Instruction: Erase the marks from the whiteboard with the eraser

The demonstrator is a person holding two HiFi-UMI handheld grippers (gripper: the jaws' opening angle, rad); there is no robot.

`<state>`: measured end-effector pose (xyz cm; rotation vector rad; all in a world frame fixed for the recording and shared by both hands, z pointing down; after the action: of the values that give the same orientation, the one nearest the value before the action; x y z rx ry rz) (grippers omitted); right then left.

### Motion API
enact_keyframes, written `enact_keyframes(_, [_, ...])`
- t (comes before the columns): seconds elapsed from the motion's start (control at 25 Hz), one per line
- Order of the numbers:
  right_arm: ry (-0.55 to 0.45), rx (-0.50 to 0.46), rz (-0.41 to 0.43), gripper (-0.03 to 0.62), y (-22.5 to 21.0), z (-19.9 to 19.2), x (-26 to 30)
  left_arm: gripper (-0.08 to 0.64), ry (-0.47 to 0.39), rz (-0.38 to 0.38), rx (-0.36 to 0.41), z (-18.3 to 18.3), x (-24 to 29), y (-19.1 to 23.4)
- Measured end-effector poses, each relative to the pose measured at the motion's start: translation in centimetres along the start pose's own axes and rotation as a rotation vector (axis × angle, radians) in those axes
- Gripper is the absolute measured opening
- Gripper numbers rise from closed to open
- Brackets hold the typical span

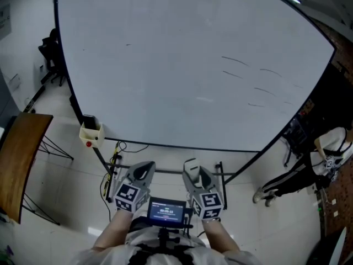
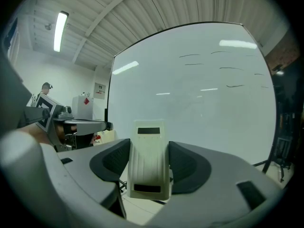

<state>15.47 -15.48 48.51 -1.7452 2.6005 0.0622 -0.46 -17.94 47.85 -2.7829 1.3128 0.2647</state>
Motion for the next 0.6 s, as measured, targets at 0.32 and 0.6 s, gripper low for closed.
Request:
enact_keyframes(0.32, [-0.019, 0.050, 0.044, 0.268, 0.3, 0.5, -6.7, 0.005, -0.009, 0.043, 0.003, 0.6, -3.3, -6.7])
enact_keyframes(0.6, [-0.071, 0.070, 0.031, 0.268, 0.2, 1.0, -9.7, 0.005, -0.014, 0.053, 0.018, 1.0, -5.2, -9.3])
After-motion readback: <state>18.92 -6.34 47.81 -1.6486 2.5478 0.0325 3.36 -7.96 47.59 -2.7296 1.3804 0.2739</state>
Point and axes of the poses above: the fingertips, and each gripper's own axes: x forward along the fingers, y to its left, z out of its top, the point moved 2 cm from there along -x, backward along the fingers, and after that the axes turned 12 degrees about -y, right-handed, at the moved point
